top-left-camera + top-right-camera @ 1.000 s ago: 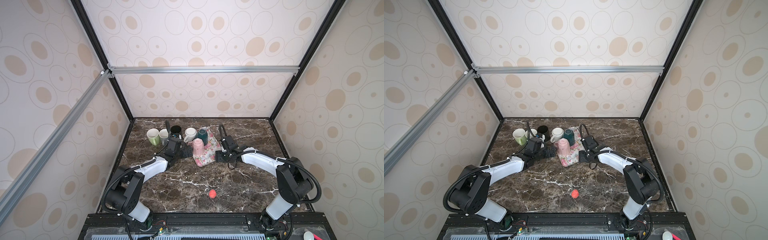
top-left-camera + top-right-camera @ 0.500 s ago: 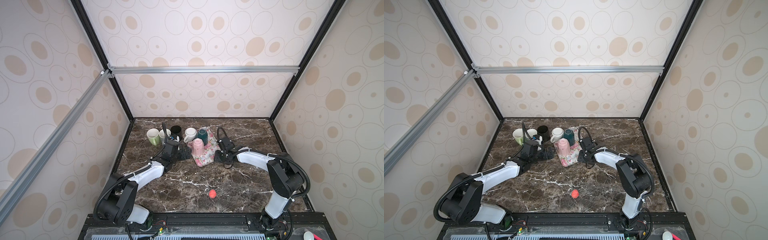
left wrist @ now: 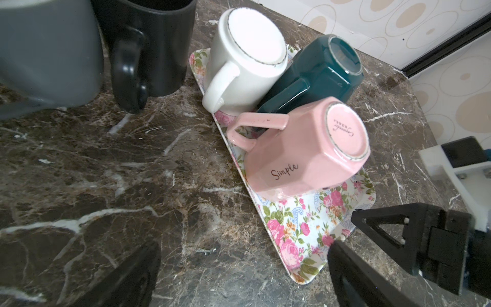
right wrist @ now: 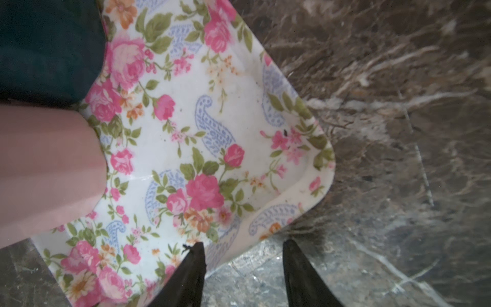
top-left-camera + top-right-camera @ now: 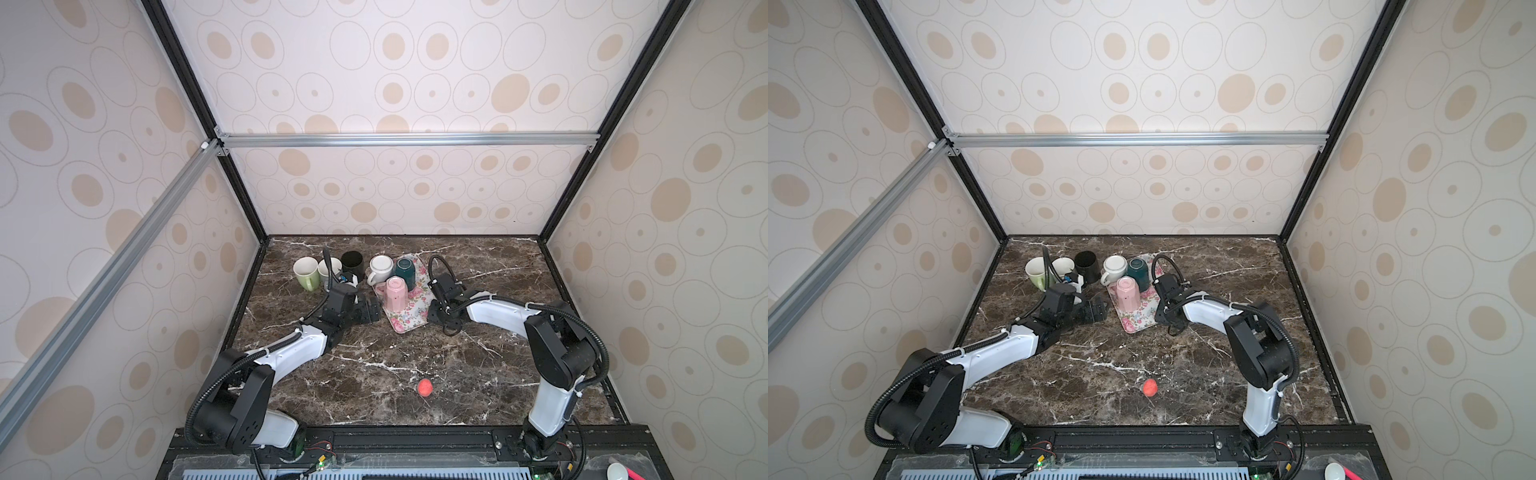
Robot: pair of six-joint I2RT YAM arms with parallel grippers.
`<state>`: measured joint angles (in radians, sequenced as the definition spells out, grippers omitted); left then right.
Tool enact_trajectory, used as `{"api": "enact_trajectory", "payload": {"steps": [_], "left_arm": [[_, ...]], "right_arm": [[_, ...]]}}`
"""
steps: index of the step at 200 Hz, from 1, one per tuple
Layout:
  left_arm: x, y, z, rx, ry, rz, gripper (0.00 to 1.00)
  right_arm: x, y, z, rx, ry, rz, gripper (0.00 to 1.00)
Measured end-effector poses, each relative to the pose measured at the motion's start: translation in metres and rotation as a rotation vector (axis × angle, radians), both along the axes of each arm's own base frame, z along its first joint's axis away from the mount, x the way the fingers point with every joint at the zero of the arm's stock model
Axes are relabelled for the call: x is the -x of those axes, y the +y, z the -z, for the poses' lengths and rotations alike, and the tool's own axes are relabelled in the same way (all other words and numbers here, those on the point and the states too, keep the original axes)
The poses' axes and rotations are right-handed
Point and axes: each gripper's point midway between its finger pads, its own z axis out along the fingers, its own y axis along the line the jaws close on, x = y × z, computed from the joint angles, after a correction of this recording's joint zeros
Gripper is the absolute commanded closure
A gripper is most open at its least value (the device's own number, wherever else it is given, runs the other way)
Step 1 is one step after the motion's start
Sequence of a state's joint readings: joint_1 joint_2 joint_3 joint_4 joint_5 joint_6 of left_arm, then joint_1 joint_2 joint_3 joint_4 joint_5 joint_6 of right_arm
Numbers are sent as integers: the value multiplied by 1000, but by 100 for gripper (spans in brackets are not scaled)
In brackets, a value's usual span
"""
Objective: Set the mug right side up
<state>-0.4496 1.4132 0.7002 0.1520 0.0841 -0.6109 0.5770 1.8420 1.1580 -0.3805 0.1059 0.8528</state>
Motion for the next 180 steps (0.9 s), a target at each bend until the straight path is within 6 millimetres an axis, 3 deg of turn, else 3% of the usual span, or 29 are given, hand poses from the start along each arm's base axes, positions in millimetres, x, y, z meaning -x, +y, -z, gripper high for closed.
{"api": "enact_trajectory", "payload": {"steps": [48, 94, 145, 180], "left_arm": [[3, 2, 5, -5, 7, 0, 2], [4, 2, 3, -1, -2, 1, 2], [4, 2, -2, 0, -14, 1, 2], [4, 2, -2, -1, -15, 1, 2]], "right_arm": [[-3, 1, 11, 32, 25, -2, 62], [-15, -4, 3, 56, 6, 55, 85], [-25, -13, 0, 96, -2, 37, 91], [-35, -30, 0, 97, 3, 28, 92]]}}
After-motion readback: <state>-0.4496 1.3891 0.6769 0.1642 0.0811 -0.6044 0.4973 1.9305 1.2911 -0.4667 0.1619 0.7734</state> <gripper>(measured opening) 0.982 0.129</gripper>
